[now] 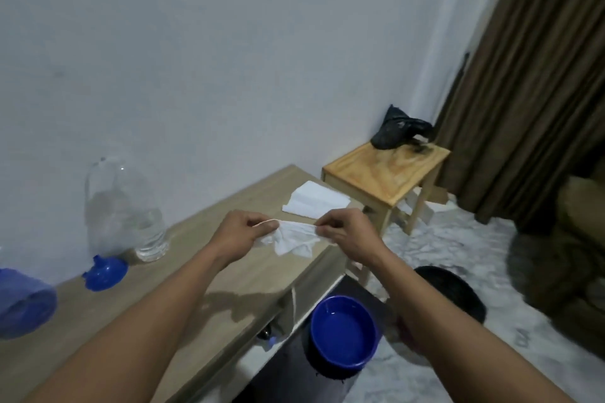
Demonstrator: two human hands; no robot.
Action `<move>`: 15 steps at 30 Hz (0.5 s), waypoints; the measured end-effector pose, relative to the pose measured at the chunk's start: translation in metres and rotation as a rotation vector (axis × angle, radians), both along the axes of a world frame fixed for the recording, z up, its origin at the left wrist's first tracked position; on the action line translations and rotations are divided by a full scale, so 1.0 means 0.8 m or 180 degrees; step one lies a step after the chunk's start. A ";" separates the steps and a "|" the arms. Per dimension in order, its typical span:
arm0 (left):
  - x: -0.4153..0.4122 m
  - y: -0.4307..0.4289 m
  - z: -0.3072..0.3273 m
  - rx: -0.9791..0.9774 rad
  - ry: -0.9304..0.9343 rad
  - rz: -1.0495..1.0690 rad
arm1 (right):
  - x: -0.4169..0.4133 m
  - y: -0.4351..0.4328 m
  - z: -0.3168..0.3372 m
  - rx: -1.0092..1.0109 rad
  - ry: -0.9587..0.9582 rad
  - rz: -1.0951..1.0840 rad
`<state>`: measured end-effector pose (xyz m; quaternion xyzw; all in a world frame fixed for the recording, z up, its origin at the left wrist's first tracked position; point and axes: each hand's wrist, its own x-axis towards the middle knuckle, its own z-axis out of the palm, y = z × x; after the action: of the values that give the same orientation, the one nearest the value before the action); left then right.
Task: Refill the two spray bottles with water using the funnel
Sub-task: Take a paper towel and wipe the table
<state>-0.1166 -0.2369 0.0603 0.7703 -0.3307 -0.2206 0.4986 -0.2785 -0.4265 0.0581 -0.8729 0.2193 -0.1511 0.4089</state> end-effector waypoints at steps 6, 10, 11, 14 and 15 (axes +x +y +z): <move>-0.038 -0.124 0.031 -0.0205 0.0246 -0.0570 | -0.084 -0.067 0.037 0.0201 -0.0166 -0.0831; -0.071 -0.220 0.029 -0.0187 0.0230 -0.0883 | -0.140 -0.131 0.032 0.0189 -0.0218 -0.1346; -0.080 -0.245 0.025 -0.0144 0.0232 -0.0949 | -0.151 -0.149 0.027 0.0207 -0.0212 -0.1446; -0.109 -0.323 0.010 -0.0049 0.0289 -0.1183 | -0.181 -0.209 0.002 0.0284 -0.0186 -0.1680; -0.119 -0.352 0.002 -0.0021 0.0290 -0.1222 | -0.189 -0.232 -0.009 0.0311 -0.0179 -0.1753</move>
<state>-0.2116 -0.5184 0.0623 0.6807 -0.4494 -0.3452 0.4643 -0.4299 -0.6124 0.0508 -0.7551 0.4438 -0.2699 0.4000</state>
